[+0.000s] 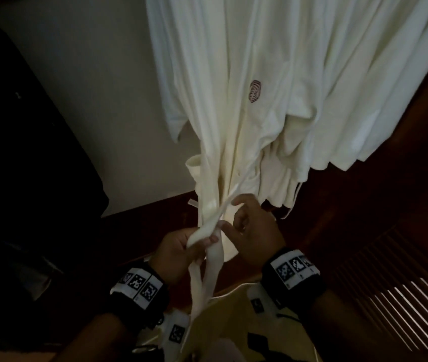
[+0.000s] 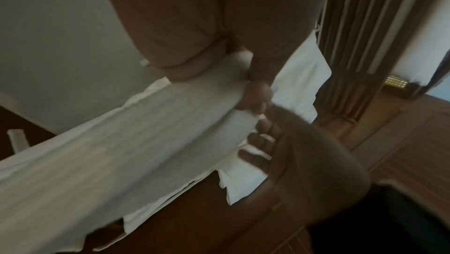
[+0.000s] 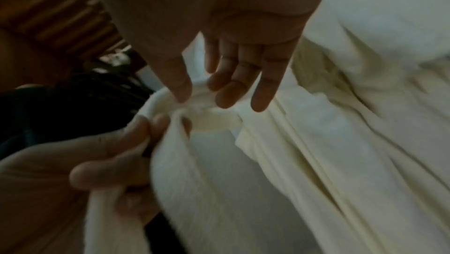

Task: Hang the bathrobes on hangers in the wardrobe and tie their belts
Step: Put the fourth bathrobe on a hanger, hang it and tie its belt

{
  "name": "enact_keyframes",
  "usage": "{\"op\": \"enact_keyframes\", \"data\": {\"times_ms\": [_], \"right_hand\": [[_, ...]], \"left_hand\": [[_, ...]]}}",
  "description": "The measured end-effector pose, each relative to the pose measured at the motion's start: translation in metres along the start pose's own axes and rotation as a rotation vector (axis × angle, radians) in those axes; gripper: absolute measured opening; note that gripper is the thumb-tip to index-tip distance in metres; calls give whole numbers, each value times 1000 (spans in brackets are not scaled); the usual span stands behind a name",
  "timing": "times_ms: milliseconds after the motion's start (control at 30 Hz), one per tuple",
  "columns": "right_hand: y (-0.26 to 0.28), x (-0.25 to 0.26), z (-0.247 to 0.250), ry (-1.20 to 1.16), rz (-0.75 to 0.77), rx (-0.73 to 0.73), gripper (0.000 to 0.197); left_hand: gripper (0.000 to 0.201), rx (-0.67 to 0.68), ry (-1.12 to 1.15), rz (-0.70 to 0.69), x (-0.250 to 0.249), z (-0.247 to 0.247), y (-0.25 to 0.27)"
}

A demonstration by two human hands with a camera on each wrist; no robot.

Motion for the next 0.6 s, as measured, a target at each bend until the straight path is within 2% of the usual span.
{"op": "enact_keyframes", "data": {"times_ms": [67,100,167,233,267,333,367,400,500,567,600], "right_hand": [[7,-17,-20,-307,-214,-98,41],[12,-26,-38,-427,-309,-61,40],[19,-29,-78,-675,-448,114,31],[19,-23,-100,-862,-505,211,20],[18,-20,-104,-933,-517,213,22],[16,-16,-107,-1028,-515,197,40],[15,-11,-104,-988,-484,201,42],[13,-10,-100,-867,-413,216,35],[4,-6,-86,-315,-205,240,21],[-3,-3,-82,-23,-117,311,32],[-6,0,-84,96,-73,354,43]], "left_hand": [[35,-8,-38,-11,-9,11,-5],[35,-12,-57,-24,-13,16,-7],[24,-38,-94,-45,-19,27,-14],[21,-40,-98,-55,-21,36,-20],[26,-21,-73,-59,-20,40,-23],[33,-8,-38,-47,-16,50,-31],[32,-9,-51,-50,-15,55,-34],[30,-10,-88,-52,-14,59,-36],[23,-12,-285,-91,-14,61,-42],[18,-32,-519,-127,-16,60,-45],[23,-58,-645,-157,-17,59,-46]]}}
Point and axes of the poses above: each hand's wrist, its own y-axis away from the middle knuckle, its own z-axis out of the back of the hand, x = y × z, the point moved 7 cm from there along -y, towards the middle knuckle, and after that the axes turned 11 degrees about z, right-handed, at the moved point
